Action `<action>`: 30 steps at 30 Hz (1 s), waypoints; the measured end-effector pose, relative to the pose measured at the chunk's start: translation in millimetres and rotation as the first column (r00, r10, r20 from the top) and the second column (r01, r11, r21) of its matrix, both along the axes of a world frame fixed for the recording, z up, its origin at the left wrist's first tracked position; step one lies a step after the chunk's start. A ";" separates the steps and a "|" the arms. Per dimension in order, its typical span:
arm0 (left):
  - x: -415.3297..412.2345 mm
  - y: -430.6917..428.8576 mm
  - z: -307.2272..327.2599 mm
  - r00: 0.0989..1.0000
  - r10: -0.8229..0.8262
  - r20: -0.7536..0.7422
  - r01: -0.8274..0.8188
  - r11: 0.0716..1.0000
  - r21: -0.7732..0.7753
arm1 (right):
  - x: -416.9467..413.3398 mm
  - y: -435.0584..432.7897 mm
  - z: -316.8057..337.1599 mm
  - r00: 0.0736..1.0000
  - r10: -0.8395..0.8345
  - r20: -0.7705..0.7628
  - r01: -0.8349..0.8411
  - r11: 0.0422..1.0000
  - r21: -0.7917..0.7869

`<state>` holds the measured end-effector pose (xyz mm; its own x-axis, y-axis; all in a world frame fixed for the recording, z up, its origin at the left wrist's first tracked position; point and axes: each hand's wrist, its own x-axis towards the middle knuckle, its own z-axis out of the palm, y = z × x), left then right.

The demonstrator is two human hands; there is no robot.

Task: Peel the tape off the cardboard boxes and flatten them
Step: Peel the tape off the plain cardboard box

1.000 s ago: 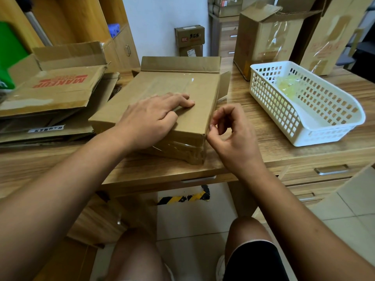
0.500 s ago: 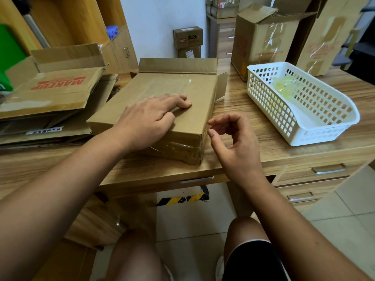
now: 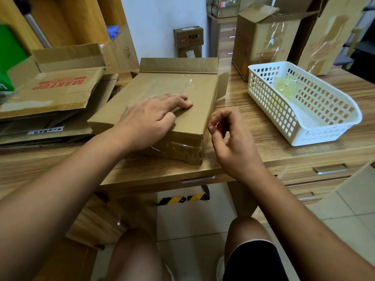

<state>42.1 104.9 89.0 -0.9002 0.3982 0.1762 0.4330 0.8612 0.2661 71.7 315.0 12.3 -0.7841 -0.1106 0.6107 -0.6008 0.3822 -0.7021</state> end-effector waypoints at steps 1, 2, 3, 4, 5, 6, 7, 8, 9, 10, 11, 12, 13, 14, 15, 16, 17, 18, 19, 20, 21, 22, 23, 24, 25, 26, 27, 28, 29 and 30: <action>0.0 0.0 0.1 1.000 0.001 0.005 -0.001 1.000 -0.001 | -0.4 1.0 0.6 1.000 0.009 0.008 -0.009 1.000 0.005; 0.1 0.3 0.4 1.000 0.003 0.009 -0.003 1.000 -0.002 | 0.1 2.2 1.8 1.000 0.017 0.017 -0.017 1.000 0.010; 0.0 0.2 0.3 1.000 0.007 0.011 -0.007 1.000 -0.002 | 1.4 3.1 1.8 0.999 0.027 0.028 -0.027 1.000 0.015; -0.4 0.1 0.4 1.000 0.012 0.011 -0.012 1.000 -0.002 | 3.9 3.8 0.1 0.998 0.041 0.040 -0.042 0.999 0.024; -0.7 0.1 0.3 1.000 0.017 0.011 -0.017 1.000 -0.001 | 8.5 3.9 -3.6 0.997 0.064 0.051 -0.066 0.997 0.040; -1.1 0.2 0.0 1.000 0.021 0.011 -0.021 1.000 -0.005 | 14.5 3.5 -10.0 0.994 0.087 0.061 -0.091 0.994 0.065; -1.1 0.5 -0.5 1.000 0.024 0.009 -0.024 1.000 -0.011 | 22.1 3.1 -16.4 0.992 0.106 0.069 -0.111 0.990 0.088; -1.2 0.7 -0.8 1.000 0.027 0.008 -0.026 1.000 -0.015 | 28.1 4.1 -20.6 0.991 0.108 0.076 -0.115 0.989 0.092; -1.5 0.6 -1.1 1.000 0.029 0.009 -0.029 0.999 -0.015 | 30.7 6.4 -21.9 0.992 0.091 0.086 -0.096 0.994 0.057; -1.4 0.5 -1.1 0.999 0.030 0.014 -0.029 0.999 -0.012 | 30.2 9.3 -21.2 0.995 0.053 0.089 -0.054 0.999 0.001; -1.5 0.4 -1.1 0.999 0.028 0.020 -0.028 1.000 -0.007 | 27.8 12.5 -18.6 0.997 0.004 0.079 0.000 0.999 -0.050; -1.5 0.4 -1.0 0.999 0.025 0.022 -0.025 1.000 -0.005 | 24.9 15.1 -14.0 0.998 -0.040 0.058 0.044 0.996 -0.083; -1.5 0.5 -0.9 0.999 0.024 0.021 -0.024 1.000 -0.006 | 22.3 16.1 -9.8 0.997 -0.061 0.042 0.064 0.994 -0.093; -1.3 0.6 -0.6 0.999 0.025 0.020 -0.025 1.000 -0.008 | 20.1 15.4 -7.4 0.997 -0.062 0.038 0.065 0.994 -0.086; -0.7 0.9 -0.3 0.999 0.027 0.020 -0.027 1.000 -0.009 | 18.9 13.5 -6.0 0.998 -0.053 0.043 0.056 0.996 -0.071; -0.4 1.2 0.1 0.999 0.028 0.022 -0.028 1.000 -0.008 | 17.7 10.7 -6.0 0.998 -0.045 0.040 0.047 0.998 -0.051; 0.3 1.7 0.3 0.999 0.029 0.024 -0.029 1.000 -0.007 | 16.6 7.7 -6.2 0.999 -0.045 0.019 0.045 0.999 -0.030; 0.7 1.8 0.9 0.999 0.029 0.022 -0.029 1.000 -0.004 | 14.9 5.0 -6.6 0.998 -0.056 -0.017 0.056 0.998 -0.009; 0.5 1.9 1.0 0.999 0.027 0.018 -0.027 1.000 0.002 | 12.6 3.4 -7.0 0.996 -0.072 -0.053 0.073 0.997 0.004; 0.3 1.8 1.1 1.000 0.023 0.014 -0.023 1.000 0.007 | 10.2 2.6 -7.3 0.993 -0.092 -0.080 0.093 0.996 0.009; -0.1 1.4 1.1 1.000 0.020 0.012 -0.020 1.000 0.011 | 8.1 2.0 -7.7 0.989 -0.111 -0.100 0.113 0.994 0.010; -0.4 1.0 1.0 1.000 0.018 0.012 -0.018 1.000 0.012 | 6.5 1.7 -8.5 0.984 -0.128 -0.124 0.130 0.991 0.012; -0.5 0.6 0.9 1.000 0.017 0.012 -0.017 1.000 0.012 | 5.8 1.2 -9.7 0.978 -0.144 -0.153 0.147 0.989 0.013; -0.6 0.6 0.7 1.000 0.018 0.012 -0.018 1.000 0.010 | 5.7 0.6 -11.2 0.969 -0.162 -0.187 0.168 0.986 0.014; -0.4 0.9 0.8 1.000 0.019 0.011 -0.019 1.000 0.010 | 6.3 -0.4 -12.3 0.959 -0.182 -0.218 0.190 0.982 0.016; -0.3 1.2 1.0 1.000 0.020 0.011 -0.020 1.000 0.011 | 6.9 -1.8 -13.2 0.949 -0.202 -0.241 0.213 0.977 0.017; 0.1 1.7 1.1 1.000 0.021 0.011 -0.021 1.000 0.011 | 7.3 -3.3 -13.8 0.942 -0.220 -0.252 0.232 0.973 0.017; 0.2 1.9 1.2 1.000 0.021 0.011 -0.021 1.000 0.010 | 7.6 -5.1 -14.2 0.938 -0.234 -0.255 0.247 0.969 0.016; 0.2 1.9 1.0 1.000 0.021 0.012 -0.022 1.000 0.007 | 7.4 -6.6 -14.4 0.935 -0.246 -0.254 0.259 0.966 0.018; 0.0 1.7 0.9 1.000 0.022 0.012 -0.022 1.000 0.006 | 6.8 -7.7 -14.5 0.934 -0.254 -0.253 0.268 0.963 0.022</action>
<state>42.1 106.6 89.9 -0.9108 0.3774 0.1674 0.4108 0.8689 0.2762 78.5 307.4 -2.2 -0.6165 0.0390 0.7864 -0.6252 0.5829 -0.5190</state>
